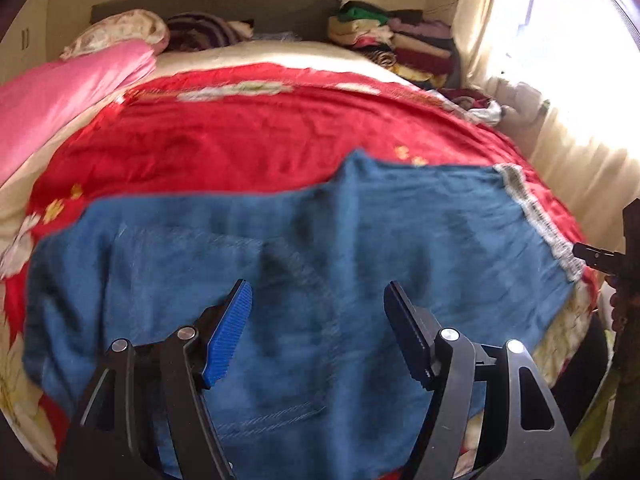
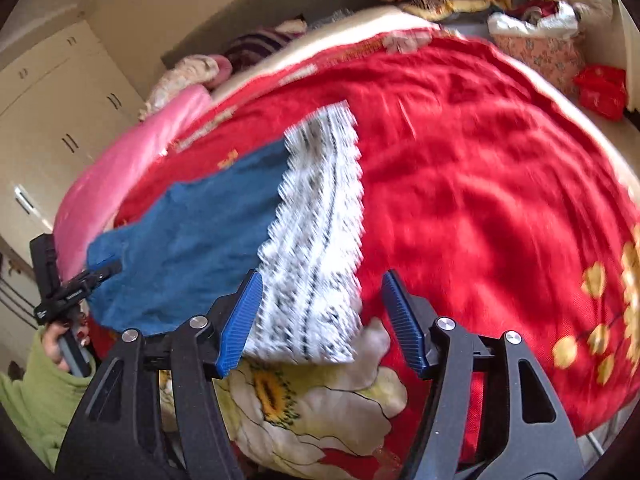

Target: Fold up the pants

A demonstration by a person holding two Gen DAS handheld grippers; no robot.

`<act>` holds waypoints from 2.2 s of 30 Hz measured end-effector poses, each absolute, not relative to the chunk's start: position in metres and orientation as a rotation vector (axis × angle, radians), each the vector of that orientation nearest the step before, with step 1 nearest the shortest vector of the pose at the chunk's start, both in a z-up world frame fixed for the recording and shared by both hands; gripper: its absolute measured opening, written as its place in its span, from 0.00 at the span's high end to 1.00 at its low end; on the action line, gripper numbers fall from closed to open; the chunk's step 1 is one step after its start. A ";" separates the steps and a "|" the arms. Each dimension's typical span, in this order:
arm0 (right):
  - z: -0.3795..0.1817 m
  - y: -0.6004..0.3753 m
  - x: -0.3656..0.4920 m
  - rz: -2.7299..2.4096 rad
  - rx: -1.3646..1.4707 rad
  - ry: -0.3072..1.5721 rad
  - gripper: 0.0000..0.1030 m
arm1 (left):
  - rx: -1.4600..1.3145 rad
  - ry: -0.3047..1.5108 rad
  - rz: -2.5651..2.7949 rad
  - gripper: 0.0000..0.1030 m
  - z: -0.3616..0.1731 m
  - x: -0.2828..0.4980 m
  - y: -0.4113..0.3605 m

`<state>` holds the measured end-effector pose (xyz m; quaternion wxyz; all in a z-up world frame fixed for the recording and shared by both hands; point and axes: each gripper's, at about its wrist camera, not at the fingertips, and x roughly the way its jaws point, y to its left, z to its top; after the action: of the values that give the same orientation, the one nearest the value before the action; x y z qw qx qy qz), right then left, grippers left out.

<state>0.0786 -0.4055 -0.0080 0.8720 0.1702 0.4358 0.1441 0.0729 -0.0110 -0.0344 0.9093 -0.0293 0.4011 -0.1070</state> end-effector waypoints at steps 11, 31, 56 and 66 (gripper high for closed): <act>-0.004 -0.366 0.077 0.306 0.115 0.994 0.89 | -0.097 0.834 -0.115 0.34 -0.041 0.074 0.024; 0.040 -0.292 0.087 0.356 -0.041 0.788 0.33 | -0.221 0.819 -0.242 0.34 -0.003 0.104 0.020; 0.012 -0.291 0.146 0.270 0.130 0.884 0.13 | -0.177 0.828 -0.166 0.28 -0.022 0.124 0.024; 0.032 -0.267 0.077 0.331 0.071 0.837 0.09 | -0.081 0.819 -0.249 0.12 -0.008 0.067 -0.006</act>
<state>0.0767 -0.2671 0.0320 0.8999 0.0342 0.4044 0.1597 0.0672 -0.0062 -0.0078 0.9089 -0.0391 0.3972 -0.1209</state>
